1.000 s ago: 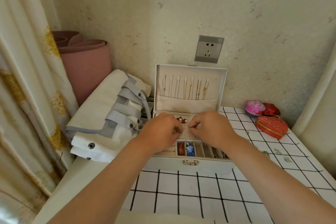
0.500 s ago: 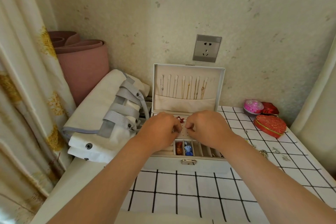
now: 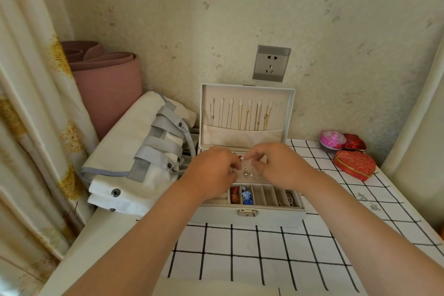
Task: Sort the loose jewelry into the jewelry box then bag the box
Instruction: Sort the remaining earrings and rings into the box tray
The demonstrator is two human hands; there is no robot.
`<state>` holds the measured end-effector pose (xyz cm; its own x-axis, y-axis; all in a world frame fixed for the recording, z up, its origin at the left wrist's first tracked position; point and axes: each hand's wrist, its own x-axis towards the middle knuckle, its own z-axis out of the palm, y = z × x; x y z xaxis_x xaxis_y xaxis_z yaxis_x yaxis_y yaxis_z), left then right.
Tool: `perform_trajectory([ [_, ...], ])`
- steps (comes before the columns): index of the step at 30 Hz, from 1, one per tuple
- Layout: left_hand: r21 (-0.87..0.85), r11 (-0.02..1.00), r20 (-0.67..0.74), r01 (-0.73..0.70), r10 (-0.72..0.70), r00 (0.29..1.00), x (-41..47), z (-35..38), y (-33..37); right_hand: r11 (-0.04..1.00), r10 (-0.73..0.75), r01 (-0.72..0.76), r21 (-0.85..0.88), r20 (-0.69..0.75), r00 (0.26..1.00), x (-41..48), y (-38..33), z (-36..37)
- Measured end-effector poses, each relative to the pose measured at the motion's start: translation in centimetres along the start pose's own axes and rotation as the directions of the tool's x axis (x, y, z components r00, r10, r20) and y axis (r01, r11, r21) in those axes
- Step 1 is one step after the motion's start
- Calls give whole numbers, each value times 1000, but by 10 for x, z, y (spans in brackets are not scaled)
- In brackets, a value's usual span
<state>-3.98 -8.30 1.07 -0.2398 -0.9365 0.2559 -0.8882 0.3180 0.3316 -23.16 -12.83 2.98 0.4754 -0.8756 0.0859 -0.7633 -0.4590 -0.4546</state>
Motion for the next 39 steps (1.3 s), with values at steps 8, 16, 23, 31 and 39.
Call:
perform_trajectory([
  [8,39,996,-21,-78,79,997,3,9,15,993,118,-116,23,-74,990,-5,33,-14],
  [16,35,999,-28,-15,16,999,12,13,24,990,139,-139,-16,61,988,-13,32,-14],
  [23,-29,999,-70,17,-19,997,10,16,22,994,109,-109,-8,47,993,-10,30,-13],
  [31,-88,996,-52,30,-35,998,11,16,28,992,104,-109,67,73,992,-6,25,-10],
  [39,-85,996,-54,9,-13,998,13,20,28,991,83,-88,103,52,995,-7,27,-7],
])
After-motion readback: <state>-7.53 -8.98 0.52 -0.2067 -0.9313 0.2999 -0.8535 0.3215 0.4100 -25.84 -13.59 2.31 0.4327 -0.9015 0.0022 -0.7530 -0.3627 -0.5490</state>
